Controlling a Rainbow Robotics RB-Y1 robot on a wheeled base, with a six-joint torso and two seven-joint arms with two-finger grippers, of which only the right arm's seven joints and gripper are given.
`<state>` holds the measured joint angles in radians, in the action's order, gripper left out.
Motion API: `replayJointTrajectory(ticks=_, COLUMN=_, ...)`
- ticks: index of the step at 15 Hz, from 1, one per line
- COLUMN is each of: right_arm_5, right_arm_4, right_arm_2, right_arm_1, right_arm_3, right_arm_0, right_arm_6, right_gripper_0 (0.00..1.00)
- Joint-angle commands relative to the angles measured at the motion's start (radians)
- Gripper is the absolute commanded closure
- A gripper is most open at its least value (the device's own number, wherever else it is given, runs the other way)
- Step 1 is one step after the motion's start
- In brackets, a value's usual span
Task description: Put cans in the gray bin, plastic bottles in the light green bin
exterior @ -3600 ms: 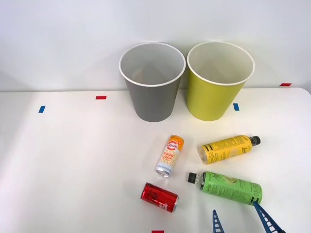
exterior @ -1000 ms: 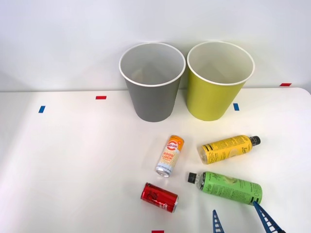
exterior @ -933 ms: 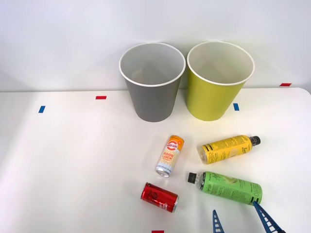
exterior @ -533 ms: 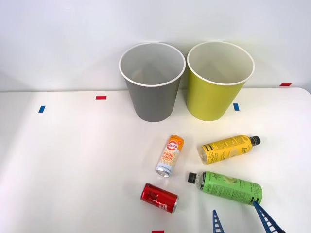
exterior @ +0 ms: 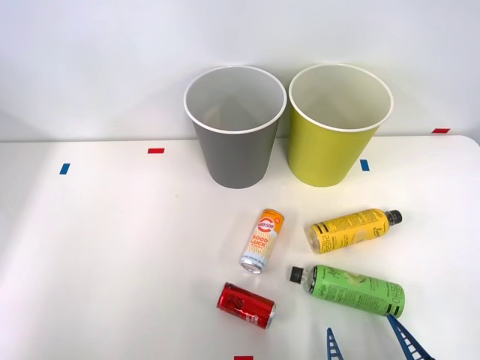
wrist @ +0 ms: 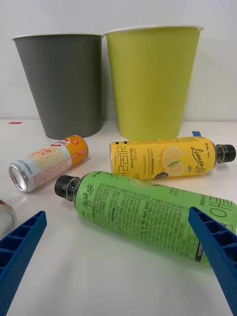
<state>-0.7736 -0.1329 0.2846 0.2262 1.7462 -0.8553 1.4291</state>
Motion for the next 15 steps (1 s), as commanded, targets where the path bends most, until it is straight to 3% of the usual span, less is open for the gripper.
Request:
replayJointTrajectory(ticks=1, right_arm_5=-0.003, right_arm_4=0.010, right_arm_2=-0.010, right_arm_1=0.032, right_arm_3=0.009, right_arm_0=0.032, right_arm_6=0.013, right_gripper_0=0.00)
replayJointTrajectory(ticks=4, right_arm_5=0.119, right_arm_4=0.033, right_arm_2=0.011, right_arm_1=0.131, right_arm_3=0.145, right_arm_0=0.012, right_arm_6=0.014, right_gripper_0=0.00)
replayJointTrajectory(ticks=8, right_arm_5=0.422, right_arm_4=0.171, right_arm_2=0.054, right_arm_1=0.289, right_arm_3=0.429, right_arm_0=-0.050, right_arm_6=0.022, right_gripper_0=0.00)
replayJointTrajectory(ticks=12, right_arm_5=0.677, right_arm_4=0.253, right_arm_2=0.038, right_arm_1=0.401, right_arm_3=0.601, right_arm_0=-0.034, right_arm_6=0.016, right_gripper_0=0.00)
replayJointTrajectory(ticks=15, right_arm_5=0.987, right_arm_4=0.256, right_arm_2=0.004, right_arm_1=0.470, right_arm_3=0.783, right_arm_0=-0.010, right_arm_6=0.004, right_gripper_0=0.00)
